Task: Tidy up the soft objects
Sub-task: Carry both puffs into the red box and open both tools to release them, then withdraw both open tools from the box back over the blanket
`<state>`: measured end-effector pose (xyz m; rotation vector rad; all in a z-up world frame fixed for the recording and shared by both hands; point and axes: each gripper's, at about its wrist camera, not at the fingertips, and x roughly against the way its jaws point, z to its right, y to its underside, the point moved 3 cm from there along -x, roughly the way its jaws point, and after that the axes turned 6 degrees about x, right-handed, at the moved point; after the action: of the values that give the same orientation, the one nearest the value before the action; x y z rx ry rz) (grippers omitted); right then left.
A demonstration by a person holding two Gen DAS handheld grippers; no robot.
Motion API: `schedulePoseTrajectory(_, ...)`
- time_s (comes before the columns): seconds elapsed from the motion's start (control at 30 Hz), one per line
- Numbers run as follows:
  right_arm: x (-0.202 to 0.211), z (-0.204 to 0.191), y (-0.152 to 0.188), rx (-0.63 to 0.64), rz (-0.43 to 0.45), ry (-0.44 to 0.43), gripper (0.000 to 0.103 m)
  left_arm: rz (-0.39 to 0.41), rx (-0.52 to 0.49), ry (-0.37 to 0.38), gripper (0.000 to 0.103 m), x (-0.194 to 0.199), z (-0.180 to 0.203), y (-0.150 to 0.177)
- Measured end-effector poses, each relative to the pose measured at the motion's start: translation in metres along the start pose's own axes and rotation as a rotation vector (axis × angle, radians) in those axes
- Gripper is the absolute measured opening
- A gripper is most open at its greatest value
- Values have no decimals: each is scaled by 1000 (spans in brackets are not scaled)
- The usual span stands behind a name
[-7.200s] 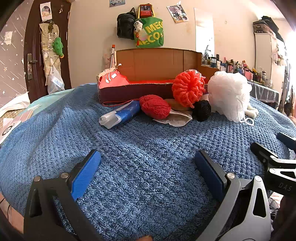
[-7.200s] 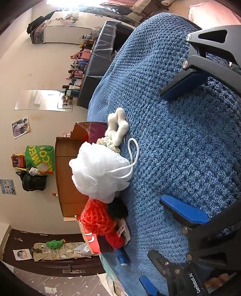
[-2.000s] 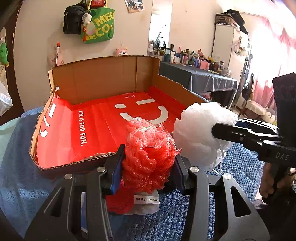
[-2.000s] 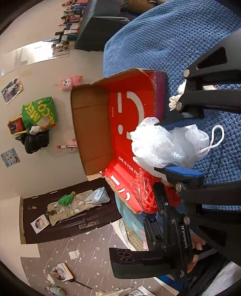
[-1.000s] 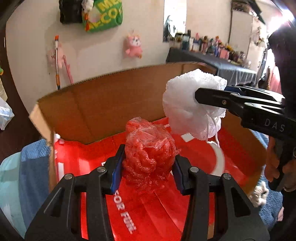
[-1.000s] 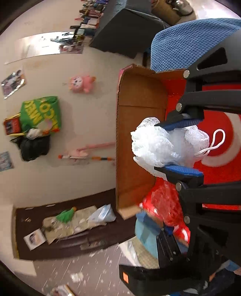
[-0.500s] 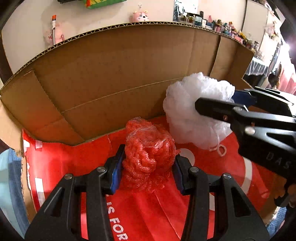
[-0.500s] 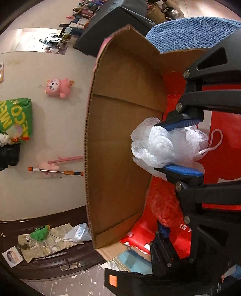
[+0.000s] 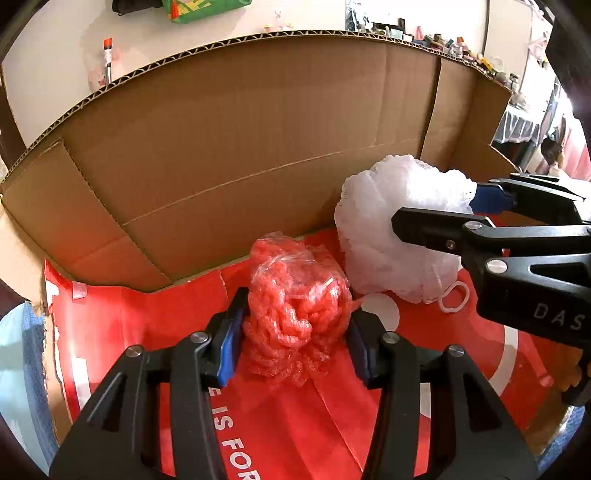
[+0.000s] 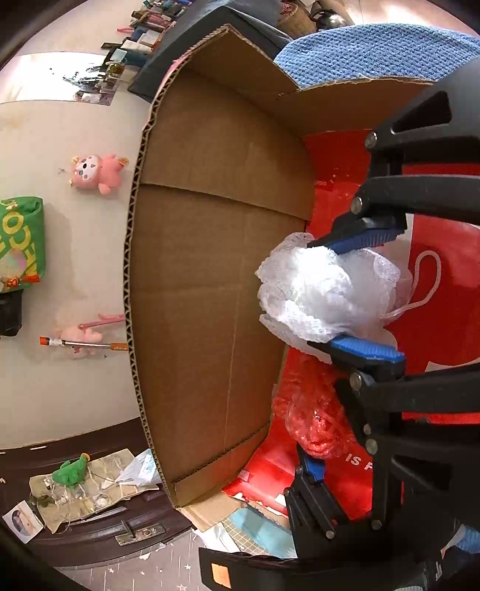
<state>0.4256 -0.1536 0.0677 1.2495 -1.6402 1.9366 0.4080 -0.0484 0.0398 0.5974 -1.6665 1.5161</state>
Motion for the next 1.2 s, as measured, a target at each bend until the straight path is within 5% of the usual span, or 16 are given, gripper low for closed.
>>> schedulePoseTrajectory(0.57, -4, 4, -1, -9, -31, -12, 59, -4, 10, -10, 66, -3, 5, -1)
schedulePoseTrajectory(1.2, 8, 6, -3, -11, -17, 3, 84, 58, 29, -3, 80, 28, -4, 6)
